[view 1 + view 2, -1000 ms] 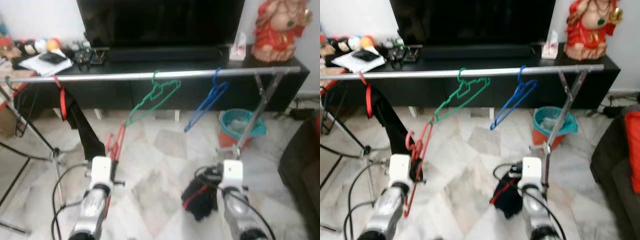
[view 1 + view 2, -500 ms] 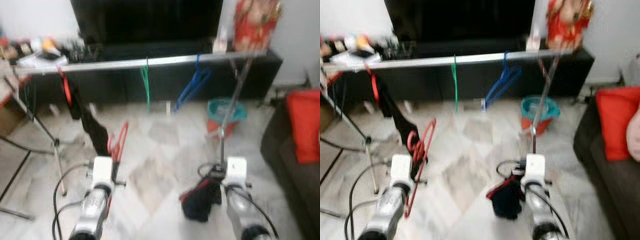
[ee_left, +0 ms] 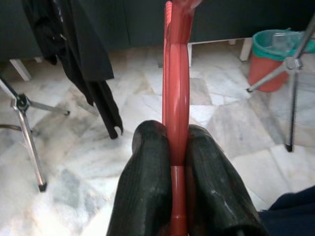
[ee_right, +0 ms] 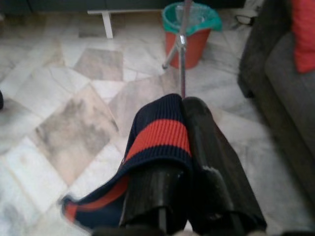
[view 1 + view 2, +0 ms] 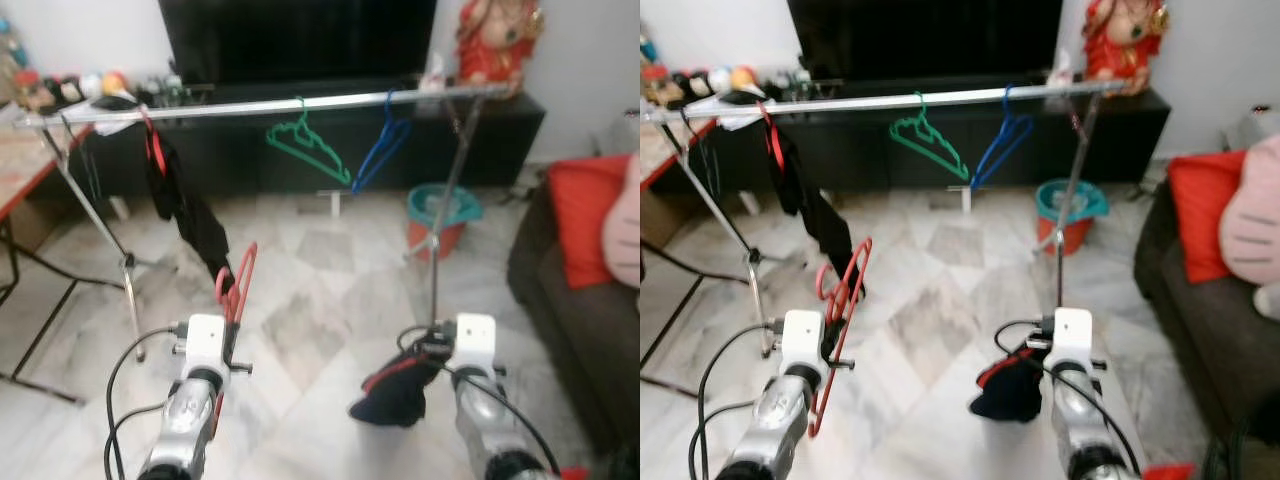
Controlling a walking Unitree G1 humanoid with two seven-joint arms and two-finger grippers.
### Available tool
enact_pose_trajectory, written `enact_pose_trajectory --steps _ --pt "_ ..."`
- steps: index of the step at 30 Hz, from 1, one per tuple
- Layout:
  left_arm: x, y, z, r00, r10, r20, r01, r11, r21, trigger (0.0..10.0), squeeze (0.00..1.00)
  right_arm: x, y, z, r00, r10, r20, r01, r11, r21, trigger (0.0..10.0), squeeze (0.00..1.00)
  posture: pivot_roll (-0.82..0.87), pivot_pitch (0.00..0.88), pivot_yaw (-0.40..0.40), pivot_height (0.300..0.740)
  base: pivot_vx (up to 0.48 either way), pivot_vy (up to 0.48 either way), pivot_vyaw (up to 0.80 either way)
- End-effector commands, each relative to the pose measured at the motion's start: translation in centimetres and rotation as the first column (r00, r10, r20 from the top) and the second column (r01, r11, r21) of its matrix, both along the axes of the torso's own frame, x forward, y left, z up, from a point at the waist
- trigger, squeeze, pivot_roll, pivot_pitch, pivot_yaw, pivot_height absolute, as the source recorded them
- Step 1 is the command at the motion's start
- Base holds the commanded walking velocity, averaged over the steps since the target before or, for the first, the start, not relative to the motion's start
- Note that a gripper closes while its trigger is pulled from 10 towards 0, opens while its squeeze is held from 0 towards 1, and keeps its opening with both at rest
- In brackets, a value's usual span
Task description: Hang hanger
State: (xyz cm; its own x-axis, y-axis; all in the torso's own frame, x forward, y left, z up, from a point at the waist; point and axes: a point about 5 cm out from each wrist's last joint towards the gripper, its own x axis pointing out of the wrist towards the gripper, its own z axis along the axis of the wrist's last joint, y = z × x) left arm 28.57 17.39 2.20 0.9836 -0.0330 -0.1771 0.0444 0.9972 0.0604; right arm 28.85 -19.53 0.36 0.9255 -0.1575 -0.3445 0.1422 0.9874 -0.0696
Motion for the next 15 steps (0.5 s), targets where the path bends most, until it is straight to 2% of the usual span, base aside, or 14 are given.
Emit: enact_pose_trajectory --steps 1,15 --pt "0.46 0.44 0.60 1.000 0.021 0.019 -0.021 1.000 -0.005 10.0 0.00 0.69 0.72 0.72 0.999 0.015 0.040 -0.016 1.000 0.009 10.0 0.00 0.01 0.000 0.023 0.740 0.000 0.000 0.00" --pt "0.37 0.38 0.52 1.000 0.022 0.012 -0.022 0.999 -0.023 10.0 0.00 0.81 0.84 0.88 0.999 0.017 0.050 -0.018 1.000 0.012 10.0 0.00 0.01 0.000 0.024 0.740 0.000 0.000 0.00"
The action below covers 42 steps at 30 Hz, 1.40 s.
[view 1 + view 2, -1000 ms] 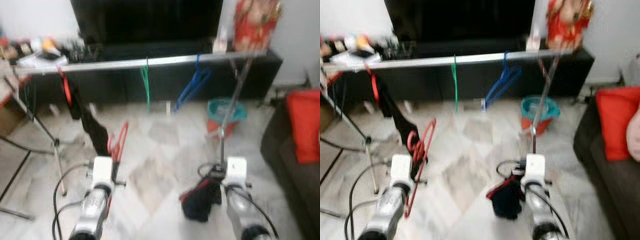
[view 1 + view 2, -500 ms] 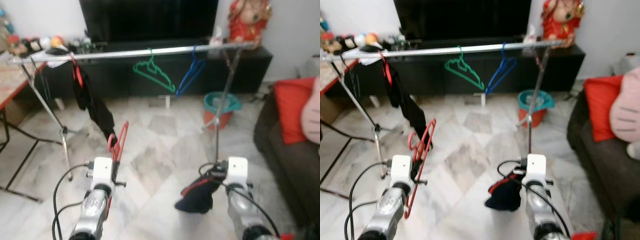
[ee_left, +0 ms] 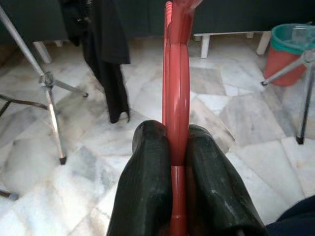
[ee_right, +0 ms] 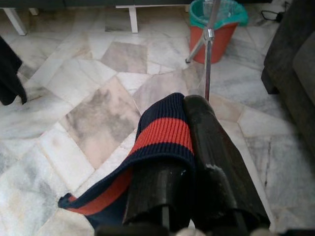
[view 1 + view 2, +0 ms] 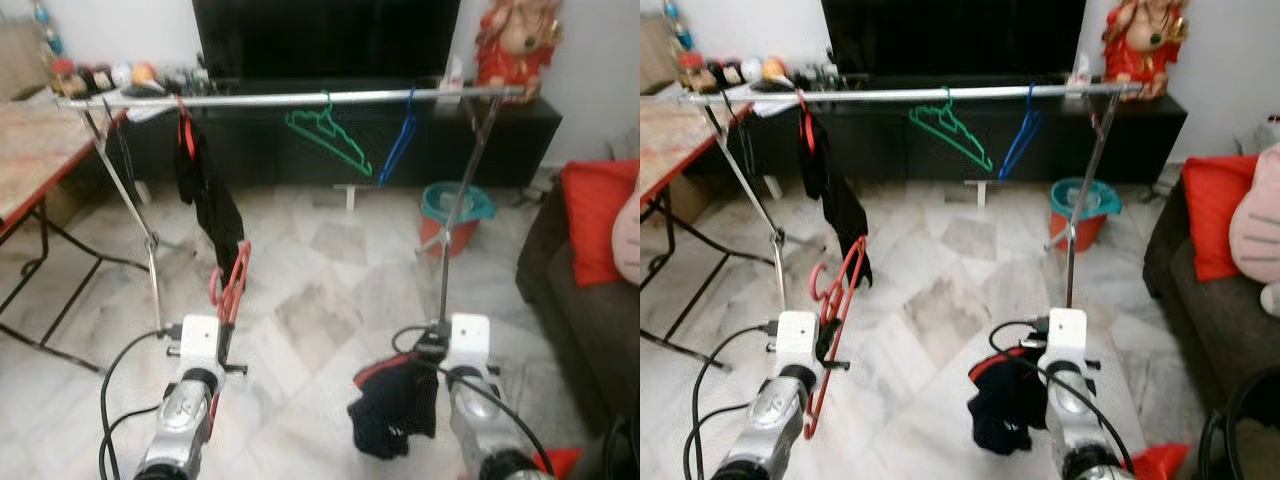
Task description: Hang hanger
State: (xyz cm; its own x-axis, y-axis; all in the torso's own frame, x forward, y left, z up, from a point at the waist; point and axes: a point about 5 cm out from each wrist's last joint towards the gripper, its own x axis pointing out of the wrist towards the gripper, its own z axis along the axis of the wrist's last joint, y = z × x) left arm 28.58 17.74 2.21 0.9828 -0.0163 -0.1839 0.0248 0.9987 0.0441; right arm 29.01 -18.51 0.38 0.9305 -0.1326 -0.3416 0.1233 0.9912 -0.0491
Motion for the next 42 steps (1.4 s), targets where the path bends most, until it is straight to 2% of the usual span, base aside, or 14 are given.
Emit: enact_pose_trajectory --steps 1,28,42 --pt "0.3 0.0 0.5 1.000 0.003 0.019 -0.003 1.000 -0.007 10.0 0.00 0.7 -0.2 0.9 0.999 -0.003 0.044 0.003 1.000 -0.006 10.0 0.00 0.01 0.000 0.024 0.740 0.000 0.255 0.00" --pt "0.3 0.3 0.5 1.000 -0.013 0.018 0.013 1.000 0.003 10.0 0.00 1.1 0.2 1.6 0.996 0.017 0.085 -0.017 1.000 -0.003 10.0 0.00 0.01 0.000 0.039 0.740 0.000 0.277 0.00" --pt "1.3 0.2 2.0 0.994 -0.096 0.047 0.095 0.995 0.008 10.0 0.00 2.9 -0.1 3.5 0.992 0.020 0.128 -0.017 1.000 -0.020 10.0 0.00 0.02 0.000 0.036 0.740 0.000 0.000 0.00"
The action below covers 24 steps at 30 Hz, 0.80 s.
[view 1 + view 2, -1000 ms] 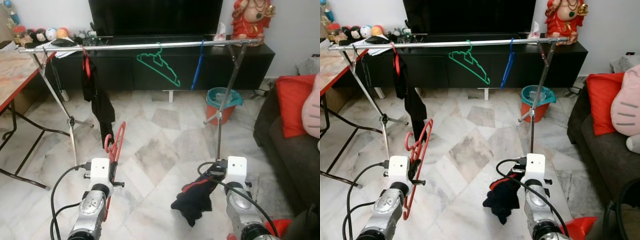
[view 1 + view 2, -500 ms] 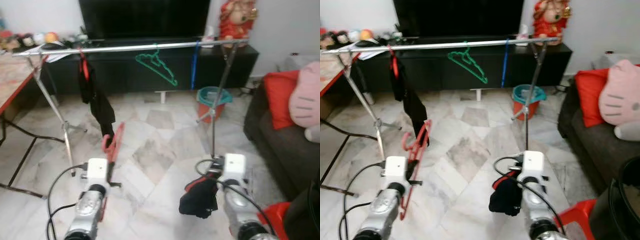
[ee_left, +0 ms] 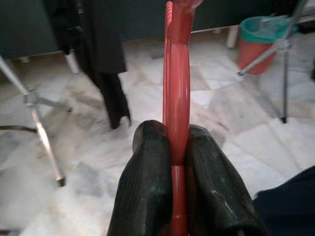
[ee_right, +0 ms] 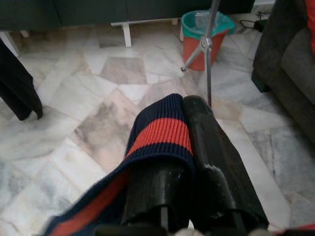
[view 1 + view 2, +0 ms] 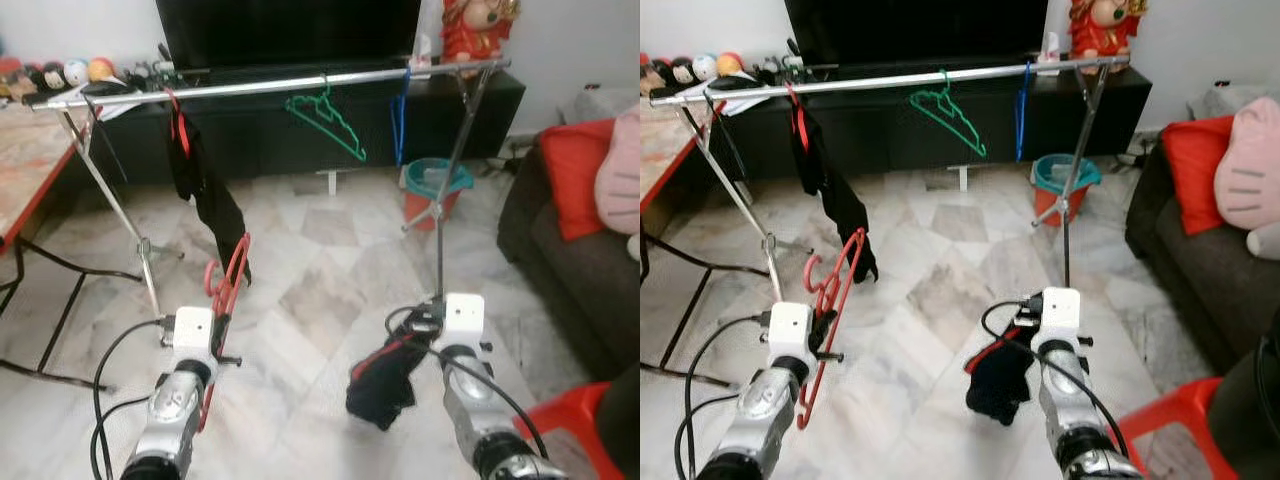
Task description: Hang hanger
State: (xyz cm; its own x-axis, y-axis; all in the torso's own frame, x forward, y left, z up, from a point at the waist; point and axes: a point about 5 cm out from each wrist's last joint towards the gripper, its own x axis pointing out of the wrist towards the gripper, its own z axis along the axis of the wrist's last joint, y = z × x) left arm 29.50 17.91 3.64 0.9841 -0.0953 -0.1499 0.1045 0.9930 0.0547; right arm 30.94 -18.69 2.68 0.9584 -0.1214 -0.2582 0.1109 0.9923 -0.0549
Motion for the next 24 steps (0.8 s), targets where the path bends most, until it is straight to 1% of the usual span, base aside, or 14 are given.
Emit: enact_pose_trajectory --steps 1,3,4,5,9,10,12,14,16,17,20,21,22,24 --pt "0.4 0.0 0.6 1.000 -0.014 0.012 0.014 1.000 -0.003 10.0 0.00 0.9 0.1 1.2 0.999 0.002 0.042 -0.002 1.000 -0.003 10.0 0.00 0.02 0.000 0.036 0.740 0.000 0.000 0.00" --pt "0.8 -0.4 0.9 0.993 -0.112 -0.022 0.112 0.994 0.010 10.0 0.00 1.5 -0.1 1.6 1.000 0.013 0.004 -0.013 0.999 -0.048 10.0 0.00 0.02 0.000 0.036 0.740 0.000 0.000 0.00" --pt "0.8 -0.4 0.9 0.993 -0.112 -0.022 0.112 0.994 0.010 10.0 0.00 1.5 -0.1 1.6 1.000 0.013 0.004 -0.013 0.999 -0.048 10.0 0.00 0.02 0.000 0.036 0.740 0.000 0.000 0.00" --pt "0.9 -0.6 0.9 0.982 -0.182 -0.058 0.183 0.983 0.013 10.0 0.00 1.7 -0.4 1.4 0.999 0.016 -0.051 -0.020 0.997 -0.074 10.0 0.00 0.02 0.000 0.036 0.740 0.000 0.000 0.00" --pt "0.9 -0.7 1.2 0.949 -0.296 -0.104 0.303 0.951 0.055 10.0 0.00 1.7 -0.8 0.8 0.983 0.046 -0.177 -0.071 0.988 -0.137 10.0 0.00 0.03 0.000 0.033 0.740 0.000 0.000 0.00" --pt "0.8 -0.7 1.3 0.917 -0.371 -0.145 0.384 0.920 0.076 10.0 0.00 1.8 -0.9 0.6 0.973 0.080 -0.217 -0.117 0.979 -0.164 10.0 0.00 0.03 0.000 0.032 0.740 0.000 0.000 0.00" --pt "0.6 -0.6 1.4 0.877 -0.440 -0.191 0.462 0.882 0.091 10.0 0.00 1.9 -1.0 0.7 0.965 0.102 -0.243 -0.150 0.970 -0.190 10.0 0.00 0.03 0.000 0.030 0.740 0.000 0.000 0.00" --pt "0.3 -0.4 1.9 0.815 -0.528 -0.238 0.561 0.822 0.098 10.0 0.00 2.1 -1.4 0.9 0.960 0.099 -0.263 -0.160 0.962 -0.220 10.0 0.00 0.03 0.000 0.028 0.740 0.000 0.000 0.00" --pt "0.2 -0.3 2.3 0.783 -0.566 -0.259 0.604 0.791 0.095 10.0 0.00 2.3 -1.5 1.1 0.959 0.089 -0.269 -0.152 0.963 -0.223 10.0 0.00 0.04 0.000 0.027 0.740 0.000 0.000 0.00" --pt "0.2 -0.3 2.3 0.783 -0.566 -0.259 0.604 0.791 0.095 10.0 0.00 2.3 -1.5 1.1 0.959 0.089 -0.269 -0.152 0.963 -0.223 10.0 0.00 0.04 0.000 0.027 0.740 0.000 0.000 0.00" --pt "-0.1 0.0 3.7 0.693 -0.655 -0.302 0.702 0.708 0.076 10.0 0.00 2.8 -1.5 1.8 0.960 0.081 -0.269 -0.143 0.964 -0.222 10.0 0.00 0.04 0.000 0.026 0.740 0.000 0.000 0.00" --pt "-0.1 0.0 3.7 0.693 -0.655 -0.302 0.702 0.708 0.076 10.0 0.00 2.8 -1.5 1.8 0.960 0.081 -0.269 -0.143 0.964 -0.222 10.0 0.00 0.04 0.000 0.026 0.740 0.000 0.000 0.00" --pt "-0.3 0.1 4.6 0.643 -0.696 -0.320 0.746 0.664 0.055 10.0 0.00 3.3 -1.1 2.3 0.962 0.088 -0.259 -0.146 0.967 -0.211 10.0 0.00 0.04 0.000 0.026 0.740 0.000 0.000 0.00" --pt "-0.4 0.1 5.1 0.615 -0.715 -0.333 0.767 0.640 0.041 10.0 0.00 3.6 -0.8 2.6 0.962 0.097 -0.255 -0.152 0.967 -0.206 10.0 0.00 0.05 0.000 0.026 0.740 0.000 0.000 0.00"
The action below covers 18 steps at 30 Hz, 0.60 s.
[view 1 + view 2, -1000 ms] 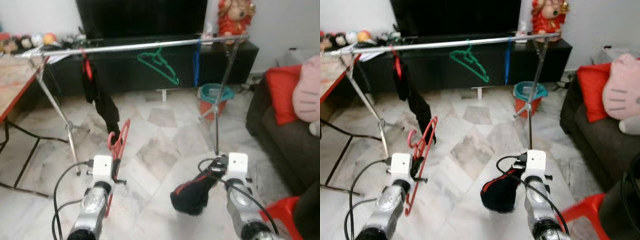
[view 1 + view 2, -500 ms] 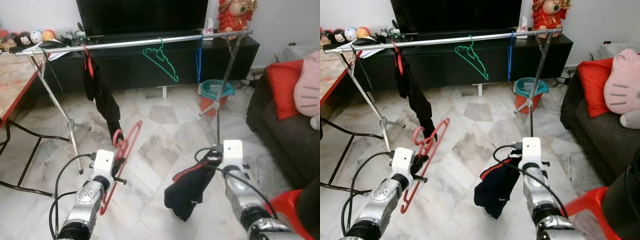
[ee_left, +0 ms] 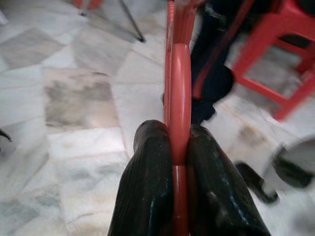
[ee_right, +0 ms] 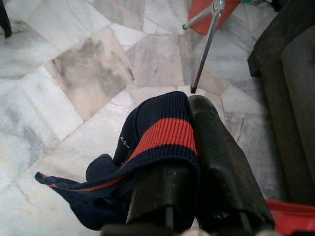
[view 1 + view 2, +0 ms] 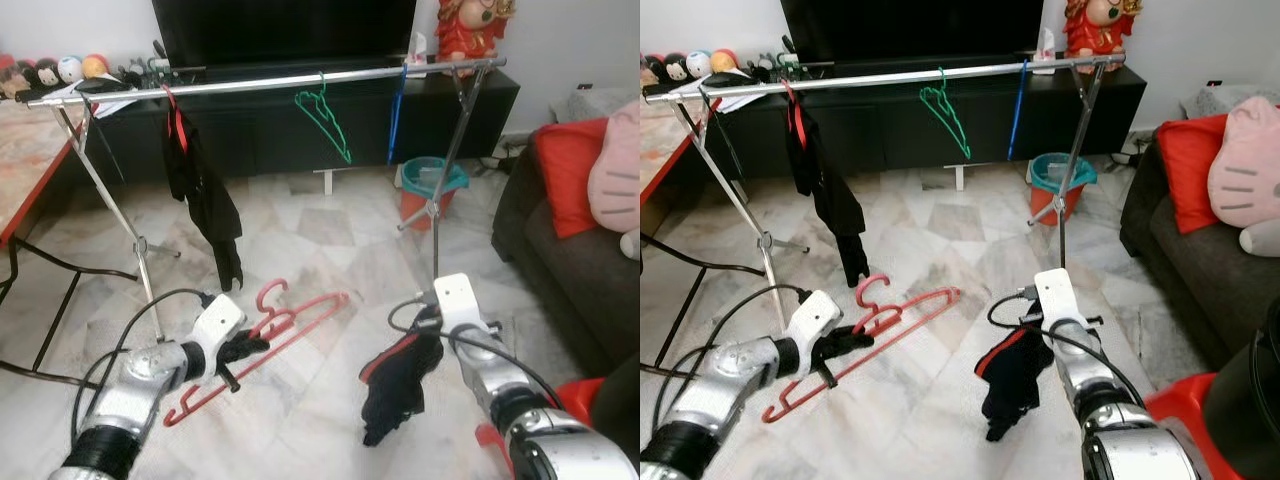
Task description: Hang hanger
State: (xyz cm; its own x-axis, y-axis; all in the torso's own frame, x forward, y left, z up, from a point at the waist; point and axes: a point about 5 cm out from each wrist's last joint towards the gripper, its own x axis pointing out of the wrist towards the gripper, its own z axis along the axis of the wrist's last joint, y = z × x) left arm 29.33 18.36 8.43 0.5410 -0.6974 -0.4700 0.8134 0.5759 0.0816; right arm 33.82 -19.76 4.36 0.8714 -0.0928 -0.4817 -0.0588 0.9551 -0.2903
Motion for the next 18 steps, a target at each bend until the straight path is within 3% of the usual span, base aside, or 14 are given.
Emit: enact_pose_trajectory --steps 1,8,18 --pt "-0.3 -0.4 0.6 0.998 -0.060 -0.030 0.060 0.998 -0.012 10.0 0.00 0.9 0.5 1.1 1.000 0.012 0.024 -0.013 1.000 0.013 10.0 0.00 0.05 0.000 0.027 0.740 0.000 0.000 0.00" --pt "-1.0 -1.5 2.0 0.979 -0.181 -0.098 0.177 0.983 -0.054 10.0 0.00 2.0 2.0 2.3 0.998 0.050 0.042 -0.052 0.997 0.057 10.0 0.00 0.05 0.000 0.029 0.740 0.000 0.000 0.00" --pt "-1.3 -2.3 2.3 0.969 -0.217 -0.117 0.211 0.976 -0.061 10.0 0.00 2.8 3.3 3.3 0.992 0.114 0.051 -0.119 0.988 0.098 10.0 0.00 0.05 0.000 0.031 0.740 0.000 0.000 0.00"
